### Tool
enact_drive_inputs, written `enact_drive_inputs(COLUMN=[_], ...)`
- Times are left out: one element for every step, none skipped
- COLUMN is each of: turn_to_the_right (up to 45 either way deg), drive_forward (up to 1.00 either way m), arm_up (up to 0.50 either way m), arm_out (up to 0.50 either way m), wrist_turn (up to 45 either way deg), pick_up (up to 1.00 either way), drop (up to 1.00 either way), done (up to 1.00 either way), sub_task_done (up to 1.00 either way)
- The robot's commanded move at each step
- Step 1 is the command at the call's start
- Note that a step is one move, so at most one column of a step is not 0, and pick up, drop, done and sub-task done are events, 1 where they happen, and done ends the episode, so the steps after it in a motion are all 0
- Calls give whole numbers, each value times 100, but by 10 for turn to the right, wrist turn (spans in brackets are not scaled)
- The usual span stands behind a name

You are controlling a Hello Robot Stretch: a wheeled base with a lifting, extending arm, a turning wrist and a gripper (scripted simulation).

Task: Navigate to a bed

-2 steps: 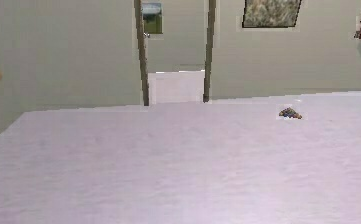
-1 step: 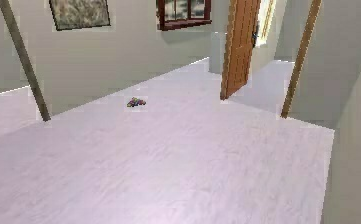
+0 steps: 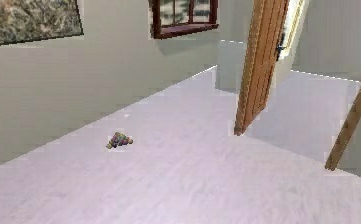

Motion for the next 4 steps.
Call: enact_drive_inputs(turn_to_the_right=[0,0,450,60], drive_forward=[100,85,0,0], arm_up=[0,0,0,0], arm_out=[0,0,0,0], wrist_turn=[0,0,0,0], pick_up=[0,0,0,0], drop=[0,0,0,0], done=[0,0,0,0], sub_task_done=[0,0,0,0])
